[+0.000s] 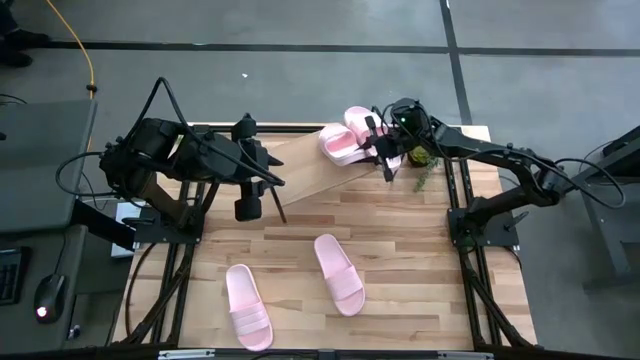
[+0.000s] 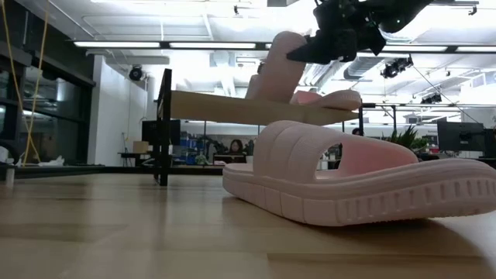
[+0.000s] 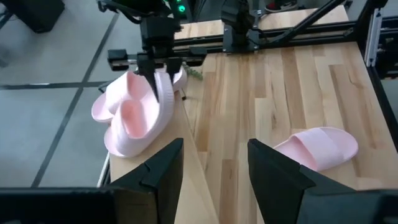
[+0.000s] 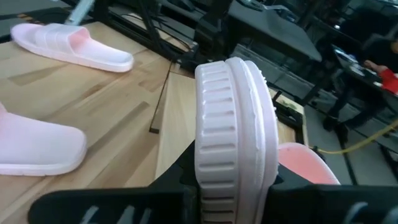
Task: Pick and place slides into the shelf
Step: Put the pink slipper on the shelf
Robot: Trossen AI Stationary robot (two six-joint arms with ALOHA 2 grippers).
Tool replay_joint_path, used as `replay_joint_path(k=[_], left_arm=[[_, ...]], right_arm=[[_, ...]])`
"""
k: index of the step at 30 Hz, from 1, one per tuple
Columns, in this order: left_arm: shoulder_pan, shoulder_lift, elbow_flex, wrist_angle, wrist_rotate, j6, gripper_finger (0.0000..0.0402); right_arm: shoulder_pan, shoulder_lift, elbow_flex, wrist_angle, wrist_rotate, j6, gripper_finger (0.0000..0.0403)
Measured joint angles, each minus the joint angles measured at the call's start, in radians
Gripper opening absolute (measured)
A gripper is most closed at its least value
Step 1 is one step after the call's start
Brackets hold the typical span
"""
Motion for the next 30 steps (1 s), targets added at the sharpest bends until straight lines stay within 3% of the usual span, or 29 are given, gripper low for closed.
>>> replay_joint_path(k=[8,24,30], left_arm=[[0.0,0.0,0.0,0.0,-0.001,0.001,0.0161],[0.0,0.0,0.0,0.002,-0.002,0.003,0.0161],[0.0,0.0,0.0,0.002,-0.002,0.001,0.0161]], right_arm=[[-0.058,-0.041,-0.001,-0.011,0.017,0.033,0.0044],[-0.03,-0.036,-0.002,-0.087,0.013,0.022,0.0044],[-0.028,-0.037,-0.002,-0.112,0.055,0.054,0.0075]])
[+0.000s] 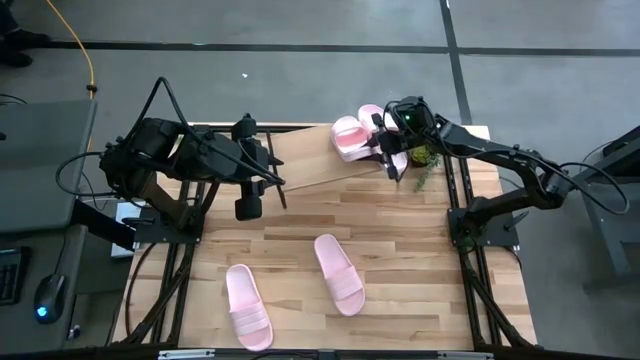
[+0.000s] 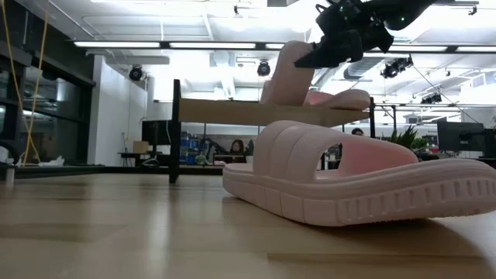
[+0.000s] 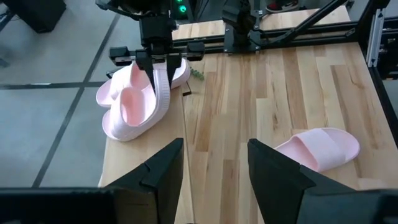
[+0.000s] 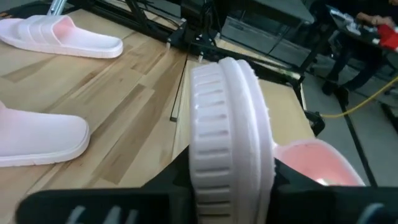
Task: Pick and place slides into the shelf
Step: Put the pink slipper on the shelf
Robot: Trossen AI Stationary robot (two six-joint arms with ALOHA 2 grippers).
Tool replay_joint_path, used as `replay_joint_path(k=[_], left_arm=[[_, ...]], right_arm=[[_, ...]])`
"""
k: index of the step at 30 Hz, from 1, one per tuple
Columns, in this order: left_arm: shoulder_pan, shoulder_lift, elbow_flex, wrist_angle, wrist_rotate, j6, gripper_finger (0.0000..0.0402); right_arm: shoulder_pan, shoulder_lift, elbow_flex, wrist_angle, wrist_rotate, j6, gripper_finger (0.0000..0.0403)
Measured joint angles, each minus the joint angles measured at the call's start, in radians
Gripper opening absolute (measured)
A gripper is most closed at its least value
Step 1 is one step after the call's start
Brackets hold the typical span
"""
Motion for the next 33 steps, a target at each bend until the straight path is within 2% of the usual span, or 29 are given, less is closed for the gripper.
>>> replay_joint_path(k=[9,15,24,33], left_arm=[[0.0,0.0,0.0,0.0,0.0,0.0,0.0161],[0.0,0.0,0.0,0.0,0.009,-0.005,0.0161],[0.0,0.0,0.0,0.0,0.011,-0.005,0.0161],[0.0,0.0,0.0,0.0,0.011,-0.006,0.0161]], right_arm=[[-0.002,0.0,-0.001,-0.038,0.055,0.044,0.0168],[-0.002,0.001,-0.001,-0.094,0.085,0.092,0.0214],[-0.002,0.001,-0.001,-0.158,0.082,0.174,0.0255],[0.017,0.001,-0.001,-0.18,0.074,0.258,0.0273]])
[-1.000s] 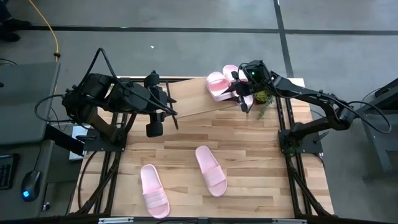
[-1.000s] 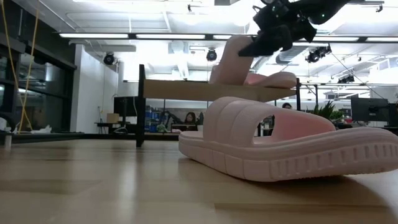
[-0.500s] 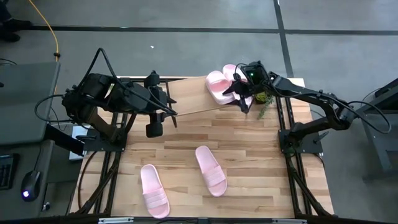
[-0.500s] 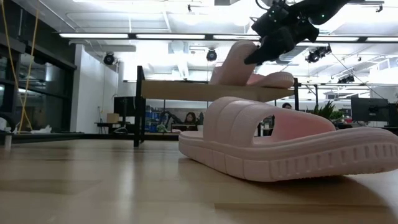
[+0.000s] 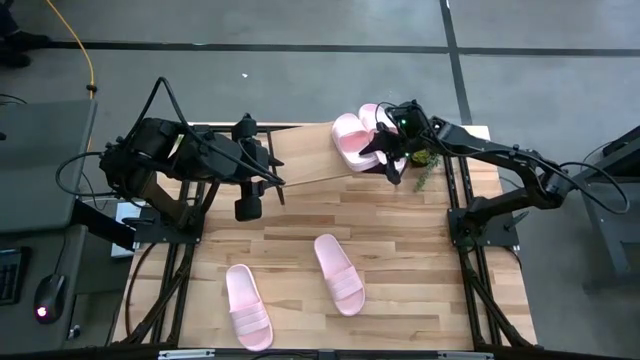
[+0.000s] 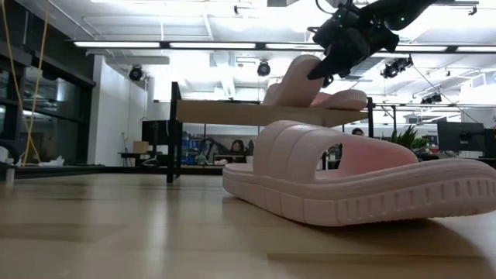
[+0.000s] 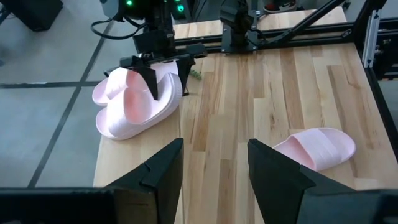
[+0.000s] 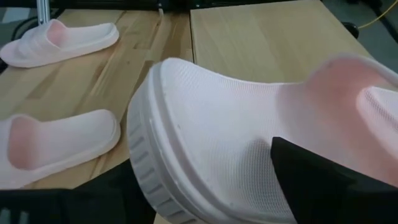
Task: Pick and place slides into the shelf
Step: Put the pink slipper on the shelf
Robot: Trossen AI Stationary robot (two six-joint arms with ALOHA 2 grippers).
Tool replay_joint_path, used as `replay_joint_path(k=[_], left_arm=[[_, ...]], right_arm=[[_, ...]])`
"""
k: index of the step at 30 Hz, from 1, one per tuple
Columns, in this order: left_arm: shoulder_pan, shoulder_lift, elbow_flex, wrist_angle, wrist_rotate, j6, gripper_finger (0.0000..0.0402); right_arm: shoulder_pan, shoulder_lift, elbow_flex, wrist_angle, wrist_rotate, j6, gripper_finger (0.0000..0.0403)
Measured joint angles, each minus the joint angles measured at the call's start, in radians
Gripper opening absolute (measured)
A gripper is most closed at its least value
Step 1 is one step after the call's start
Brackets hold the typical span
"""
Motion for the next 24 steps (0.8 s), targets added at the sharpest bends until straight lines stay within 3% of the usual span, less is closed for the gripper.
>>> replay_joint_path(k=[6,13,24], left_arm=[[0.0,0.0,0.0,0.0,0.004,-0.009,0.0161],[0.0,0.0,0.0,-0.001,0.008,-0.009,0.0161],[0.0,0.0,0.0,-0.017,0.008,-0.016,0.0161]], right_arm=[[0.013,0.0,0.0,0.0,0.006,0.019,0.0273],[0.015,0.0,0.0,-0.004,0.094,0.024,0.0273],[0.028,-0.012,0.0,-0.034,0.113,-0.043,0.0273]])
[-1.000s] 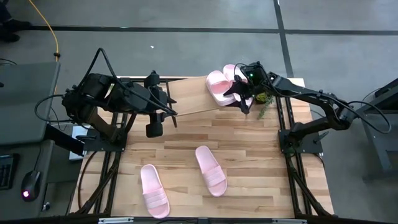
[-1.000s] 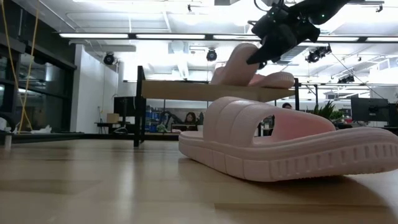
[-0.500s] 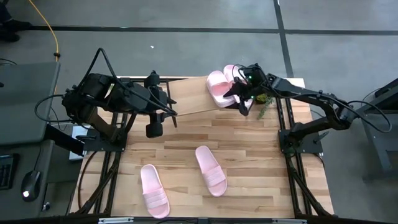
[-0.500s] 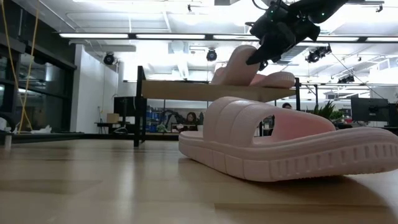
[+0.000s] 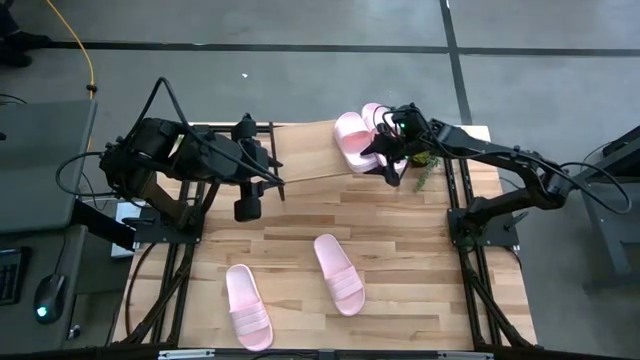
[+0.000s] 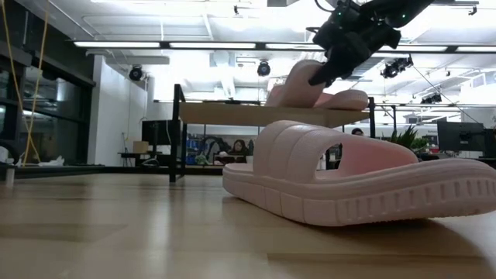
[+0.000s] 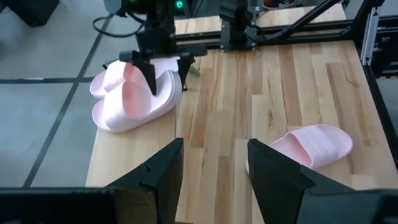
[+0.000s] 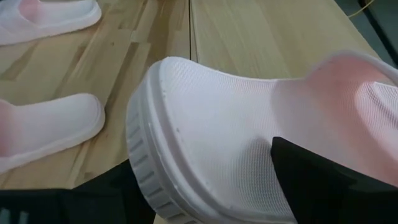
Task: Pick and place slides into the shelf
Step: Put the pink slipper on the shelf
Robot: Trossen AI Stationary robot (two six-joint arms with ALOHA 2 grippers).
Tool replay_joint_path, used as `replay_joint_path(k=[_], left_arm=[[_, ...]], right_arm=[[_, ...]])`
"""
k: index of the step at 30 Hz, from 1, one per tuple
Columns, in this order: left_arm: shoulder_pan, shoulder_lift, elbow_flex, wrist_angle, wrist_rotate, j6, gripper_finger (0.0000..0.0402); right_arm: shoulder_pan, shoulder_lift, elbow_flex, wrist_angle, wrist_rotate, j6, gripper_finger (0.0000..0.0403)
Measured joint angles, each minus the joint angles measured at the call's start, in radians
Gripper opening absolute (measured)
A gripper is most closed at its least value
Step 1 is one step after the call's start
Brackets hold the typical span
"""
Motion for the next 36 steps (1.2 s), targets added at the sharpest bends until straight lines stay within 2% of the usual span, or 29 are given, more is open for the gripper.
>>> replay_joint_path(k=[9,18,25,36], left_arm=[[0.0,0.0,0.0,-0.015,0.0,-0.001,0.0161],[0.0,0.0,0.0,-0.014,0.0,-0.001,0.0161],[0.0,0.0,0.0,-0.014,0.0,-0.001,0.0161],[0.0,0.0,0.0,-0.014,0.0,-0.001,0.0161]], right_arm=[[0.002,-0.017,0.0,-0.054,0.062,-0.061,0.0273],[0.056,-0.018,0.0,-0.033,0.206,-0.213,0.0273],[0.103,-0.023,0.0,-0.015,0.24,-0.17,0.0273],[0.194,-0.024,0.0,-0.043,0.482,-0.189,0.0273]])
